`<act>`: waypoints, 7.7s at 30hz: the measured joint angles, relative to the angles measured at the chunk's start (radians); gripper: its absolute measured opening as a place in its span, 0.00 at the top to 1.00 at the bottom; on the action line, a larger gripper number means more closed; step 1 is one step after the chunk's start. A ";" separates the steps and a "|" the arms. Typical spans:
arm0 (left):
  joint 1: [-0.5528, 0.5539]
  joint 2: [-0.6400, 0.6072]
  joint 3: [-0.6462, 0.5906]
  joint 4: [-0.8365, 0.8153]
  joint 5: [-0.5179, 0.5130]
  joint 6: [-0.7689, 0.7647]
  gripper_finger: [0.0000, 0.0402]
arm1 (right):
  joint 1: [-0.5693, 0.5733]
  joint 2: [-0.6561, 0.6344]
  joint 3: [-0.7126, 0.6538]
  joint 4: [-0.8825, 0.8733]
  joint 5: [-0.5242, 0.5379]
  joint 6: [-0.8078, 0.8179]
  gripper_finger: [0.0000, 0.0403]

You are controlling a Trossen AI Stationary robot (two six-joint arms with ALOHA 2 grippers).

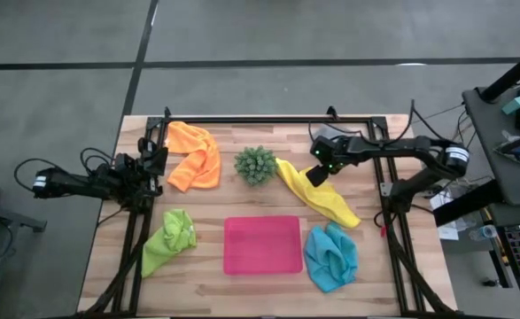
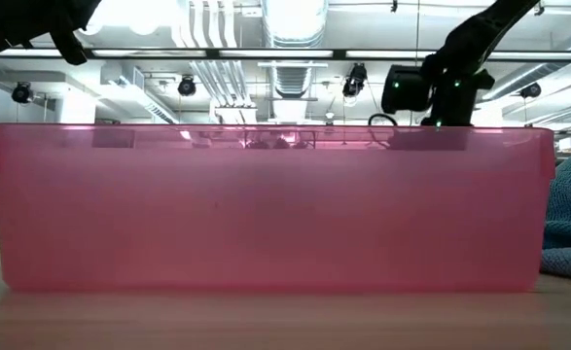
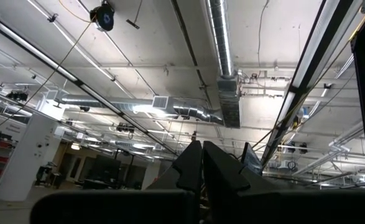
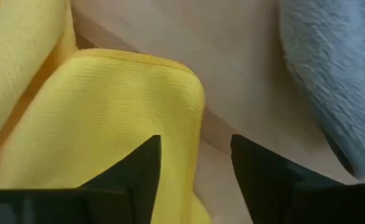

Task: Fold microfiber towels
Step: Fold the yellow microfiber cloth

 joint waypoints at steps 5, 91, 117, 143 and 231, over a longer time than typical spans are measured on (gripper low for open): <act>0.000 0.000 0.000 0.000 0.000 0.000 1.00 | -0.002 0.050 0.000 0.022 0.001 -0.012 0.49; -0.007 0.879 0.563 -0.048 0.421 -0.143 0.86 | 0.918 -0.224 0.357 0.142 0.525 -0.534 0.98; -0.008 1.466 1.009 -0.203 0.709 -0.221 0.47 | 0.981 -0.190 0.325 0.109 0.475 -0.446 0.98; -0.008 1.533 1.050 -0.200 0.723 -0.185 0.99 | 0.980 -0.197 0.324 0.109 0.480 -0.418 0.91; -0.111 1.104 0.742 -0.660 0.468 -0.137 1.00 | 0.602 -0.322 -0.224 0.664 0.096 -0.371 0.98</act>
